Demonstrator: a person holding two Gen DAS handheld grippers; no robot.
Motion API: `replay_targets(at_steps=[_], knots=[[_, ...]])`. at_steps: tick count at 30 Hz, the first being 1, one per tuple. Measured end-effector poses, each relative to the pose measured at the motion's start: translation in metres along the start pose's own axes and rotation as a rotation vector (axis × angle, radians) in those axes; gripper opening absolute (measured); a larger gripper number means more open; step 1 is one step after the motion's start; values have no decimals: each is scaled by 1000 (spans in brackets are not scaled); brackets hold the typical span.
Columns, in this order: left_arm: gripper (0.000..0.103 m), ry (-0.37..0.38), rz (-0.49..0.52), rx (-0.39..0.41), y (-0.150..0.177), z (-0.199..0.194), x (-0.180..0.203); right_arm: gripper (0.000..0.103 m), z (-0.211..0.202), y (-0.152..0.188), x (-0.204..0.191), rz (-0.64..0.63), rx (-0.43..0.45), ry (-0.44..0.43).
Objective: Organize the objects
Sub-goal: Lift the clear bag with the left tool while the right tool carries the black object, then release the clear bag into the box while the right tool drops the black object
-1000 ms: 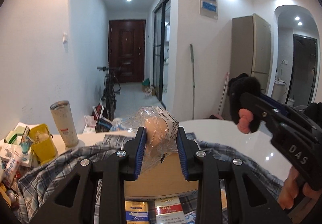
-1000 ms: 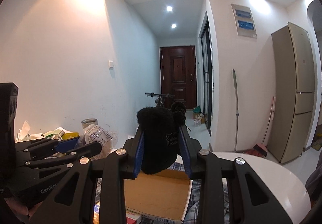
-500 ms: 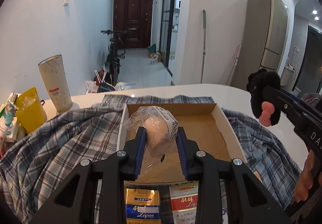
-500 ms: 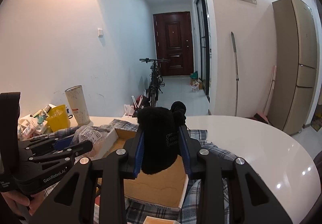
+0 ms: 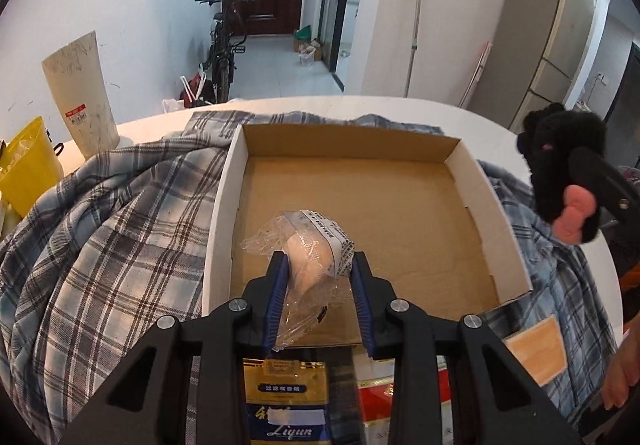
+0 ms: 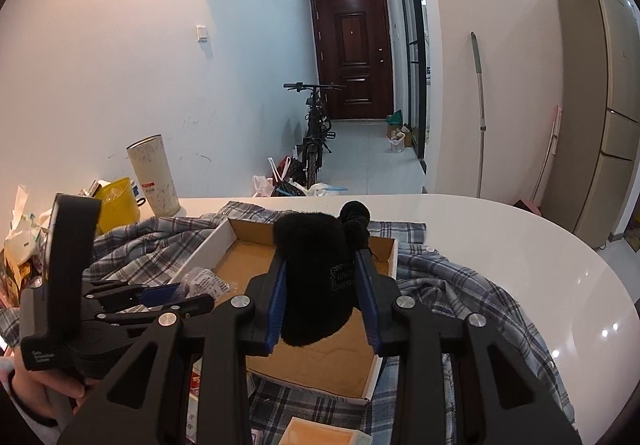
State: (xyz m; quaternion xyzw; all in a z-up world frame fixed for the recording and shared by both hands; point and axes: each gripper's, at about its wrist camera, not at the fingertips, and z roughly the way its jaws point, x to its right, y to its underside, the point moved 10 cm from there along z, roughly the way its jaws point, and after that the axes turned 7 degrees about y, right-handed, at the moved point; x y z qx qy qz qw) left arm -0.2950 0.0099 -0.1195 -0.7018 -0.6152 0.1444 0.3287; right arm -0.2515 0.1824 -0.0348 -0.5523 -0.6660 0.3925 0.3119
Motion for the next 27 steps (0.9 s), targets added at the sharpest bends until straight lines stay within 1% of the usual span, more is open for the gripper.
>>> replay_targets(at_steps=[10, 12, 13, 15, 16, 17, 19, 20, 22, 24, 25, 26, 27], knots=[[33, -17, 24, -29, 6, 9, 3, 32, 1, -2, 2, 6, -5, -6], [35, -22, 26, -34, 7, 10, 3, 32, 2, -2, 2, 9, -2, -4], [38, -23, 26, -42, 8, 11, 3, 32, 2, -2, 2, 10, -2, -4], [52, -21, 19, -46, 10, 12, 1, 32, 3, -2, 2, 12, -5, -4], [68, -17, 17, -43, 10, 12, 1, 32, 3, -2, 2, 13, -7, -3], [80, -13, 17, -29, 9, 10, 2, 32, 4, -1, 2, 14, -6, -2], [84, -25, 23, 32, 2, -1, 2, 32, 2, -3, 4, 24, 4, 8], [84, -35, 27, 65, -2, -7, 2, 32, 1, -4, 5, 33, 12, 13], [85, -43, 27, 152, -12, -24, 1, 32, -1, -7, 8, 49, 21, 13], [88, -44, 22, 229, -20, -39, 0, 32, -1, -7, 10, 61, 21, 10], [92, -46, 23, 259, -23, -45, 0, 32, -1, -7, 10, 64, 18, 8], [100, -47, 32, 298, -26, -52, 0, 32, 0, -7, 10, 66, 14, 6], [103, -47, 50, 325, -28, -57, 2, 32, 1, -6, 9, 66, 10, 4]])
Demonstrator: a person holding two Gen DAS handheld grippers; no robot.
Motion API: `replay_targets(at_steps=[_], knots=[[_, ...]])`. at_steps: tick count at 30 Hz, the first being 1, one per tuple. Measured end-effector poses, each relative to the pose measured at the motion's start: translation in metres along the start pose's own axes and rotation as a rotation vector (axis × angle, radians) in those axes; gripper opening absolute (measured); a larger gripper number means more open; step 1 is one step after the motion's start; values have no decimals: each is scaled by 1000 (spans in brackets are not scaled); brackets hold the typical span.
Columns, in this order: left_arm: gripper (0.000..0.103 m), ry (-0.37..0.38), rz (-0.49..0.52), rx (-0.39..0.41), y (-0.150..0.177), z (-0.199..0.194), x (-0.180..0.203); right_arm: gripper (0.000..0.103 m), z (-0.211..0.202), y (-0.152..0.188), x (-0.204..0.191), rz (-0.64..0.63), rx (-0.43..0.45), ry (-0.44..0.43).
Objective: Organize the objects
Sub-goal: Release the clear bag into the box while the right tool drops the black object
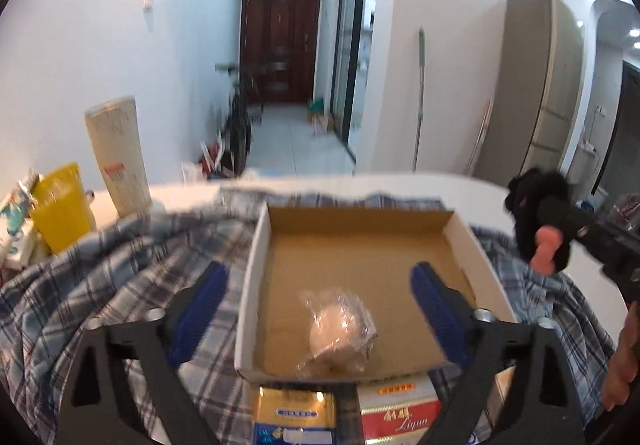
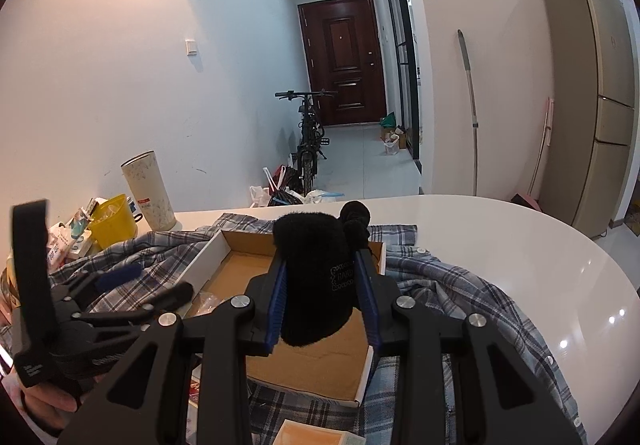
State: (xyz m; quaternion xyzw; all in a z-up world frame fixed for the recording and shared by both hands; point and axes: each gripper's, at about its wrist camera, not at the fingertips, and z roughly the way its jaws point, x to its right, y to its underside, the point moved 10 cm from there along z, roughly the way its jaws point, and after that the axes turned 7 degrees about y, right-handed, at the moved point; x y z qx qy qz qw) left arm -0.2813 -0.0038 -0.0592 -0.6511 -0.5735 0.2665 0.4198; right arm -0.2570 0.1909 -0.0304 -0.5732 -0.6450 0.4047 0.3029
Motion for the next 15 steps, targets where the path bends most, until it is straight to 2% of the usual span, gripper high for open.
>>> replay_targets(at_steps=[3, 5, 8, 15], knots=[[103, -23, 38, 38, -4, -7, 2, 32, 5, 5, -5, -8, -20, -6], [103, -1, 54, 51, -7, -12, 8, 32, 10, 9, -8, -14, -40, -12], [103, -10, 75, 69, -9, -15, 13, 32, 20, 20, -13, -19, -84, -21], [103, -1, 61, 36, -3, -6, 13, 32, 54, 56, -24, -71, -231, -18]])
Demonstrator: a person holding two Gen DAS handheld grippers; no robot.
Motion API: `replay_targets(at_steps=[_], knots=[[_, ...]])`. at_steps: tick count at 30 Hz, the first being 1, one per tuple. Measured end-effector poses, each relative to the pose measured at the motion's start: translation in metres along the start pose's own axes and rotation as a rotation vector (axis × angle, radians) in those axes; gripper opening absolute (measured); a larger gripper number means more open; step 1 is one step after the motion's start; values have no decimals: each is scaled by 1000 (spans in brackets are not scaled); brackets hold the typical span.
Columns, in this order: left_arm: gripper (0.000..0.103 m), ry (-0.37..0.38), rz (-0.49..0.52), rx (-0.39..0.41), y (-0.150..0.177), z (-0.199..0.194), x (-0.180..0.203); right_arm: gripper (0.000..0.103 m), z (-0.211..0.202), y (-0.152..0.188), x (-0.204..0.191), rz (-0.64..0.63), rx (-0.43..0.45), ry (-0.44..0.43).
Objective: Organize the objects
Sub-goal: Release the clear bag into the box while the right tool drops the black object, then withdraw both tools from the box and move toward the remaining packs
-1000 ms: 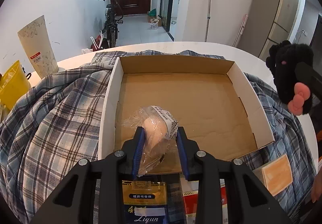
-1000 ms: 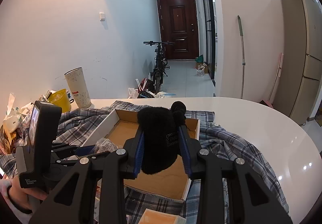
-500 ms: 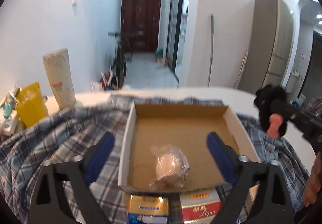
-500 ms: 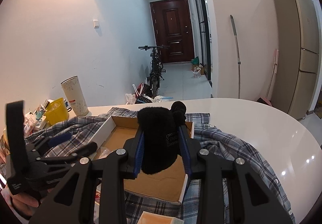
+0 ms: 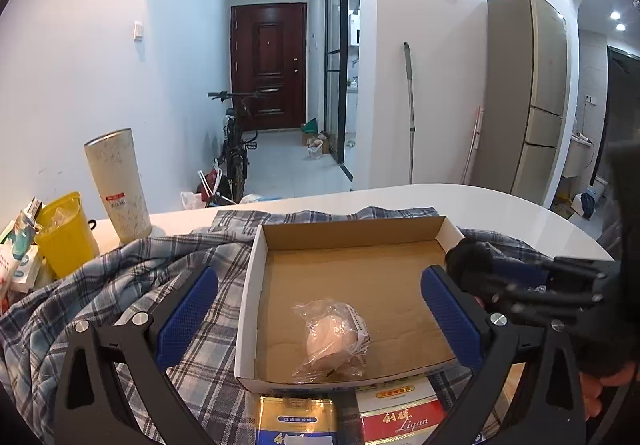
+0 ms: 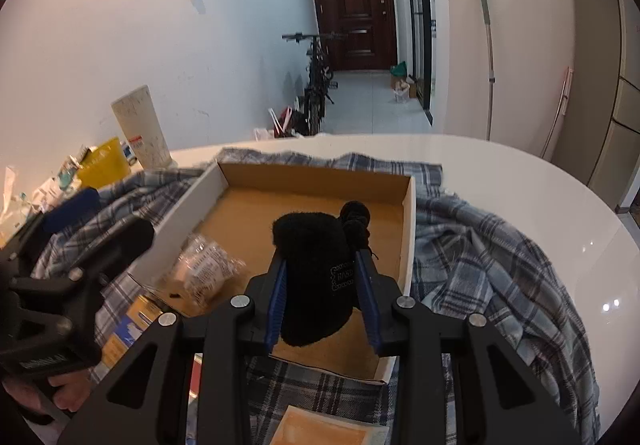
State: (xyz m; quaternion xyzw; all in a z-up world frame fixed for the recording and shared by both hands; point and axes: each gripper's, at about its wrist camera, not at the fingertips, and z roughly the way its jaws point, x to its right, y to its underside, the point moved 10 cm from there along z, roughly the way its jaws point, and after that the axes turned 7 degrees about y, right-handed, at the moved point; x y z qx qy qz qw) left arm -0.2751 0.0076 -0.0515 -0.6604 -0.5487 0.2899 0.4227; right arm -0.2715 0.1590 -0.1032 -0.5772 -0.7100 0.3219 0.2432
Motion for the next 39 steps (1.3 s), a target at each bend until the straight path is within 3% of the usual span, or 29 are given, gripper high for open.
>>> replay_targets(at_steps=[5, 7, 9, 15, 20, 23, 30, 39], knots=[[103, 6, -11, 14, -1, -4, 0, 33, 8, 7, -5, -17, -25, -5], [103, 3, -7, 16, -1, -5, 1, 42, 10, 7, -6, -14, -23, -1], [103, -1, -5, 14, 0, -5, 1, 61, 10, 5, -2, 6, -14, 6], [103, 1, -36, 43, -11, -17, -2, 80, -15, -15, 19, 92, 67, 14], [103, 9, -69, 110, -39, -51, -5, 82, -59, -41, 34, 158, 165, 0], [103, 22, -80, 173, -53, -82, -4, 94, -97, -53, 39, 181, 252, -5], [103, 23, -50, 297, -62, -155, 14, 102, -177, -50, 39, 169, 431, 39], [103, 23, -48, 253, -29, -196, 37, 102, -242, -14, 31, 92, 583, 141]])
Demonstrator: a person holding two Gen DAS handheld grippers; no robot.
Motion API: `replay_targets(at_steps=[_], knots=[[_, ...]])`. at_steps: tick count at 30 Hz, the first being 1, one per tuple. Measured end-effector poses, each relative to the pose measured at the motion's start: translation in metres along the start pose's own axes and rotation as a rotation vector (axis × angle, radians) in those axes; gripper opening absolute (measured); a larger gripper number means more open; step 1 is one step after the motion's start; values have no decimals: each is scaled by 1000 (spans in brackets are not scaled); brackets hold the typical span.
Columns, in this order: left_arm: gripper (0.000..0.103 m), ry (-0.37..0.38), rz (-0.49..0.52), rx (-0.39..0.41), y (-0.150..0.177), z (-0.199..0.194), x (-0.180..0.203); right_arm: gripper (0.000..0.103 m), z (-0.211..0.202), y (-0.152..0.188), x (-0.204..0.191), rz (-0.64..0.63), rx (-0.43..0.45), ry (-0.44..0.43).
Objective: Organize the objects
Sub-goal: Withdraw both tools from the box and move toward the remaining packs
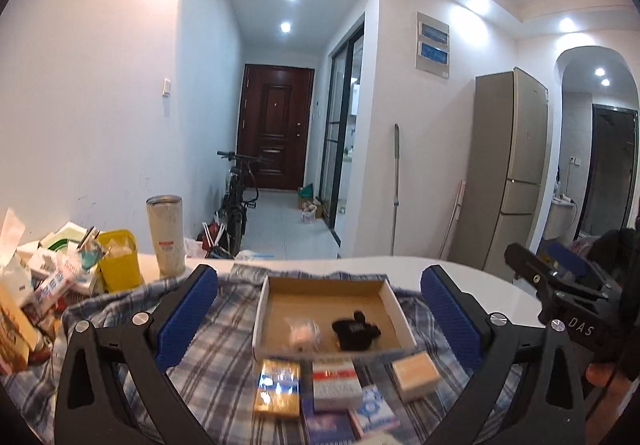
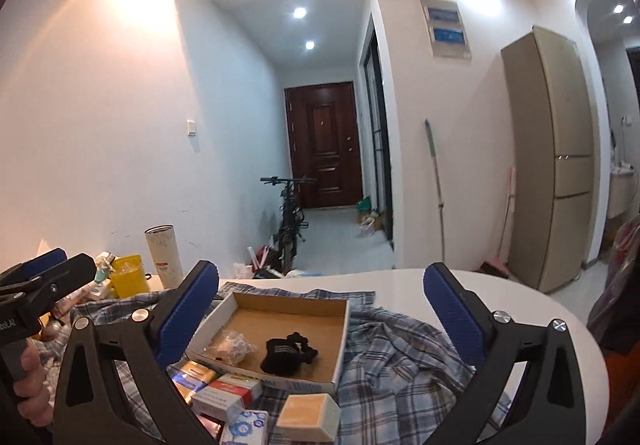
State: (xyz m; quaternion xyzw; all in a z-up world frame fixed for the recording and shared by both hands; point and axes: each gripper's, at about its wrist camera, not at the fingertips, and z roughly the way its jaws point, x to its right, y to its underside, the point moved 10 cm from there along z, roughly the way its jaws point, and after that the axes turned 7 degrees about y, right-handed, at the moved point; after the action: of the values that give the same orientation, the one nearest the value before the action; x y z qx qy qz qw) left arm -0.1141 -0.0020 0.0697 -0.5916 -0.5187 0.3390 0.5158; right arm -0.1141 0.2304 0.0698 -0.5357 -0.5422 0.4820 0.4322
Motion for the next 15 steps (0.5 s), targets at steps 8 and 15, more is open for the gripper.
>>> replay_targets(at_steps=[8, 15], knots=[[103, -21, 15, -59, 27, 5, 0, 102, -17, 11, -1, -34, 11, 16], [103, -31, 9, -66, 35, 15, -7, 102, -7, 24, -8, -58, -21, 10]])
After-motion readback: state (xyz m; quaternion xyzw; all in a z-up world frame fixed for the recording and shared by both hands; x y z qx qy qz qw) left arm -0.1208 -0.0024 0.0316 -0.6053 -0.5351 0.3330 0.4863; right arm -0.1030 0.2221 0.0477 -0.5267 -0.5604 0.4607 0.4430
